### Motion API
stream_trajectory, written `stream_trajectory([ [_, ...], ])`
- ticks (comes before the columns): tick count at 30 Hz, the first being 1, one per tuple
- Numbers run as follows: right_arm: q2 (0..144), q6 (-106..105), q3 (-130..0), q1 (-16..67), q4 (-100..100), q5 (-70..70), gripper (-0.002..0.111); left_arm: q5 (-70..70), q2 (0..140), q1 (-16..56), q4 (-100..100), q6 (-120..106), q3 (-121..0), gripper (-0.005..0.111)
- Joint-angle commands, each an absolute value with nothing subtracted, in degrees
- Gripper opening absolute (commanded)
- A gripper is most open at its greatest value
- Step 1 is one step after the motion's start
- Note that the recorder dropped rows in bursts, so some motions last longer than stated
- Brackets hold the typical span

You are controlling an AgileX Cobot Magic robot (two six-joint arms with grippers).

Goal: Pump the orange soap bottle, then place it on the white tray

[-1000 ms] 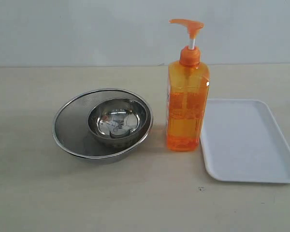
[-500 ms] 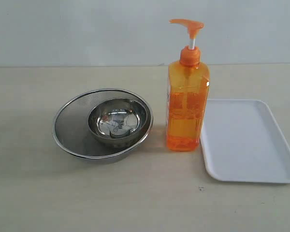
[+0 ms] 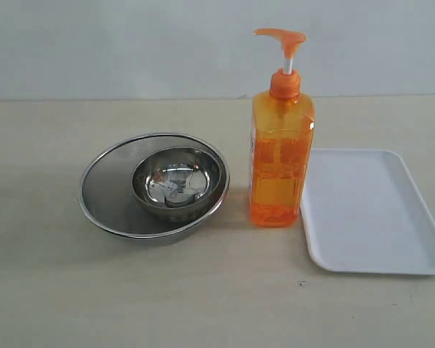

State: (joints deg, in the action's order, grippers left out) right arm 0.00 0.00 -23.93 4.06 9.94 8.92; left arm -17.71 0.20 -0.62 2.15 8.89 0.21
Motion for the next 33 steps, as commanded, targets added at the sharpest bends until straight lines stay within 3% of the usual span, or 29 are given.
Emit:
stream_trajectory([
  [1,2.23,-4.89,-28.01,3.94,9.71,12.73,0.000,-17.44,0.00,-0.78,2.42,8.97,0.00,0.005],
  [15,14.05,-11.40,-39.77,3.94,9.83,18.73,0.002,-17.44,0.00,-0.78,2.42,8.97,0.00,0.005],
  [21,18.49,-12.57,-44.17,3.94,9.83,19.13,0.021,-17.44,0.00,-0.78,2.42,8.97,0.00,0.005],
  [30,26.24,-15.09,-49.42,3.94,9.93,19.13,0.069,-17.44,0.00,-0.78,2.42,8.97,0.00,0.005],
  [33,28.87,-15.09,-51.07,3.94,9.93,20.08,0.070,-17.44,0.00,-0.78,2.42,8.97,0.00,0.005],
])
